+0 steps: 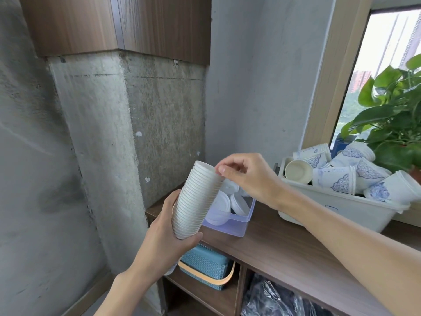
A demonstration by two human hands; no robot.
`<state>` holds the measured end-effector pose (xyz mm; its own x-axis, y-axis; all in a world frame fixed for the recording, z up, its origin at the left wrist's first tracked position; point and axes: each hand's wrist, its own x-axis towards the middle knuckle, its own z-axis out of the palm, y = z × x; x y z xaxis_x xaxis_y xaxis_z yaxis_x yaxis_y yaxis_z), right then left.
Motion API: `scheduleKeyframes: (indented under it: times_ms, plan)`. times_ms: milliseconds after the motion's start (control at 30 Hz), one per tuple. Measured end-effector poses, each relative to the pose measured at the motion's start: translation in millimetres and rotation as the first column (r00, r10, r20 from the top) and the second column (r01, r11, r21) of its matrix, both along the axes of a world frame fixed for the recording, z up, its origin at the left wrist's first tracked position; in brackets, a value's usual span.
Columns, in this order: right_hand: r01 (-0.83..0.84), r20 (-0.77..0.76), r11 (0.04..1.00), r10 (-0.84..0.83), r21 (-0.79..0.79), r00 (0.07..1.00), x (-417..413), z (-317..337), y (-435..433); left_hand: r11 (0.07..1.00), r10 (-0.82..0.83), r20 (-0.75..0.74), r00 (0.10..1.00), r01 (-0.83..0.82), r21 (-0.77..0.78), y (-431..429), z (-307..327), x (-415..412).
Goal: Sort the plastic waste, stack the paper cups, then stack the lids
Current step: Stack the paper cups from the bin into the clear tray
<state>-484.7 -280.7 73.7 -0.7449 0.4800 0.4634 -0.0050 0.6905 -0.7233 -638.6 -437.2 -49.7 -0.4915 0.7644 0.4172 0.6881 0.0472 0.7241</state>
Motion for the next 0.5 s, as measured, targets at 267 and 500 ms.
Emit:
scheduleKeyframes:
  times_ms: [267, 500]
  plan:
    - [-0.074, 0.032, 0.993, 0.077, -0.094, 0.997, -12.2, -9.4, 0.3, 0.999, 0.038, 0.026, 0.999, -0.039, 0.021, -0.5, -4.9, -3.6]
    - [0.209, 0.145, 0.965, -0.187, -0.16, 0.972, -21.4, -42.2, 58.9, 0.996, 0.084, 0.081, 0.993, -0.087, 0.023, -3.0, -13.8, -15.1]
